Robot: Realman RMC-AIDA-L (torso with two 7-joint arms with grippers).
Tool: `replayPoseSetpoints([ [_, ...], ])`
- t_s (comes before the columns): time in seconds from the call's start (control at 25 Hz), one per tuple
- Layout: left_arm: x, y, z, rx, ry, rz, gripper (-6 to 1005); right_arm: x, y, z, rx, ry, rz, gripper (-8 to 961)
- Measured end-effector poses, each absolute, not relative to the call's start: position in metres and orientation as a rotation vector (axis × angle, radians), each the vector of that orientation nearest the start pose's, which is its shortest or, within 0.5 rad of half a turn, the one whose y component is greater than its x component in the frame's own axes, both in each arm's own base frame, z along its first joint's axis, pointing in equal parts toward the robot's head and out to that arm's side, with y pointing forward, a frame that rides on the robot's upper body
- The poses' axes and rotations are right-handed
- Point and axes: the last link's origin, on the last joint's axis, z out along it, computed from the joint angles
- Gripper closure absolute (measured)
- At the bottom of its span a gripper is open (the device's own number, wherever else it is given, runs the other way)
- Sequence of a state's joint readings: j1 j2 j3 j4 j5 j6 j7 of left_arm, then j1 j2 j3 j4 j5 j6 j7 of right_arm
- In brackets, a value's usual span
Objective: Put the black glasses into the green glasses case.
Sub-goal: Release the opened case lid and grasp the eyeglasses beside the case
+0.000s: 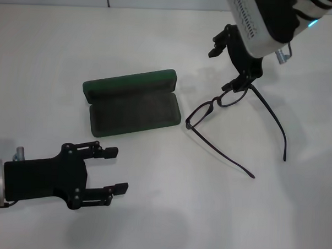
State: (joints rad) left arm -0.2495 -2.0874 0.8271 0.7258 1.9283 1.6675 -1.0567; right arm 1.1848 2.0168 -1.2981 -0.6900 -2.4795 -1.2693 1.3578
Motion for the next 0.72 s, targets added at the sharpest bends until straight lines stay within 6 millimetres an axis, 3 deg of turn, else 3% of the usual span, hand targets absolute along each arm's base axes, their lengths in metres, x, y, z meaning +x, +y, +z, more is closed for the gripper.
replayPoseSetpoints([
  [0.72, -0.306, 0.25, -0.004, -2.789, -0.343, -0.649, 243, 0.084, 0.442, -0.07, -2.811, -0.965, -0.613, 305],
])
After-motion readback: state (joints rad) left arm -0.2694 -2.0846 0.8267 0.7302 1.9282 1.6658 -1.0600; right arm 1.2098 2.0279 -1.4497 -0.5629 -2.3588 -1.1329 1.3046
